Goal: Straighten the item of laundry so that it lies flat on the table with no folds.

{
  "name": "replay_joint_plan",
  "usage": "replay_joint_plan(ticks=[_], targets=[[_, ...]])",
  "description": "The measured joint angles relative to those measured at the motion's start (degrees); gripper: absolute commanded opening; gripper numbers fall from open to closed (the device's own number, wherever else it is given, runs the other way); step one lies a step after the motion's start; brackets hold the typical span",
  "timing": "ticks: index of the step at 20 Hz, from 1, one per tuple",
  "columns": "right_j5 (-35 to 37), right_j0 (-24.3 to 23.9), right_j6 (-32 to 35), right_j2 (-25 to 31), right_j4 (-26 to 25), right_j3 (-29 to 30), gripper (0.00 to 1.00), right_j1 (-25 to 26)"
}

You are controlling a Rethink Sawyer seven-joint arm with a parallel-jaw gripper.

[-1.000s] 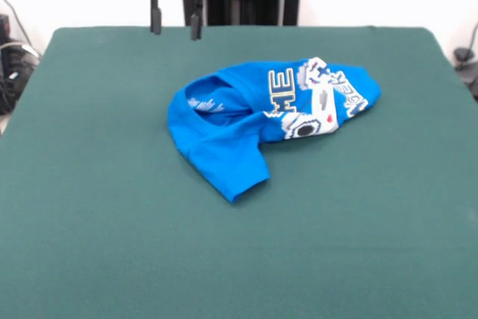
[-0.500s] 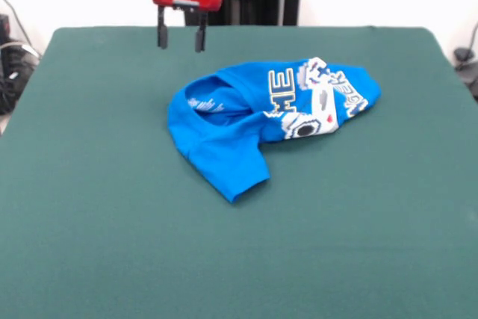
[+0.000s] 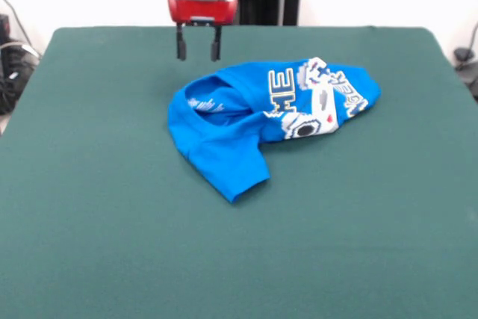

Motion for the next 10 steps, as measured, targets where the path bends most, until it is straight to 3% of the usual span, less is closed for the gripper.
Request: replay_joint_plan(ticks=[10], targets=[[-1.7,3.3,0.0,-0.2,-0.1,2.1,1.00,3.7]])
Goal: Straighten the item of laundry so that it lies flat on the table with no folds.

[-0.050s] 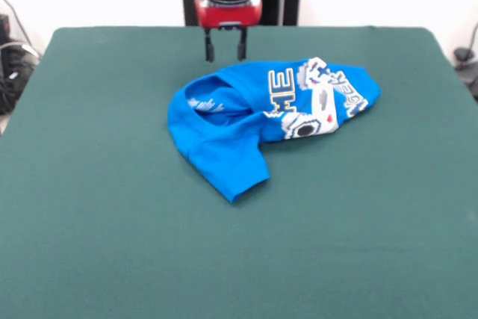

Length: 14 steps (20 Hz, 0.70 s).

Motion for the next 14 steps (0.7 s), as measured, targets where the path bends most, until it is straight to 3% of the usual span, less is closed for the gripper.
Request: replay_joint_plan(ticks=[14], targets=[[0.0,5.1,0.0,0.0,4.5,0.4,1.00,0.4]])
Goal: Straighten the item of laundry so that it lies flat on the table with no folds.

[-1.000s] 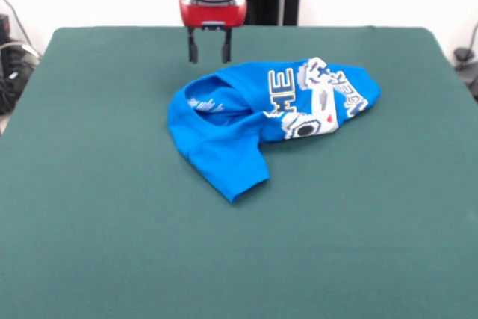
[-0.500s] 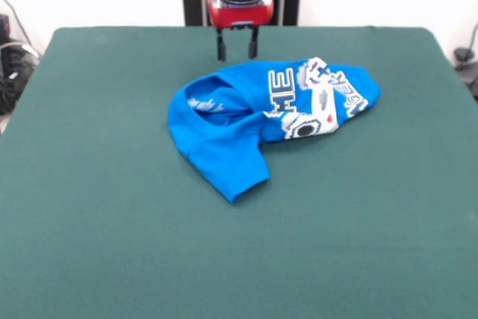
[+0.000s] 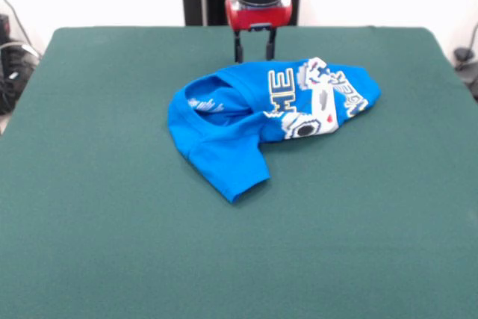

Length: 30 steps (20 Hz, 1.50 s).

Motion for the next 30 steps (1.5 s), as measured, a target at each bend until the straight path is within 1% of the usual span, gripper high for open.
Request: replay_joint_plan(ticks=[6,10,17,20,24,30], targets=[[1.0,0.3,0.0,0.0,2.4,-0.4,1.00,-2.0],[3.6,0.3,0.0,0.3,3.6,-1.9,1.00,-3.4],[10.6,0.4,0.0,0.7,5.8,-7.0,1.00,-5.0],[13.1,1.5,0.0,0.6,5.8,-10.3,1.00,-4.7],[13.4,3.8,0.0,0.6,5.8,-13.9,1.00,-3.2],[13.4,6.4,0.0,0.6,5.8,-16.7,1.00,-1.1]])
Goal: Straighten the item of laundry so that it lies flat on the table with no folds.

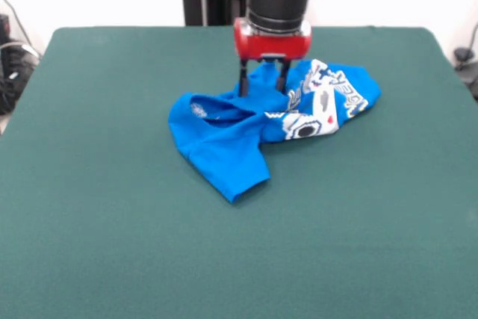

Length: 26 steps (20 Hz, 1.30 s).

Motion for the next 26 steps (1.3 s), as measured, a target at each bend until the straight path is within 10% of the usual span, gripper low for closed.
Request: replay_joint_plan(ticks=[26], targets=[[0.0,13.7,0.0,-2.1,12.9,-8.1,1.00,5.4]])
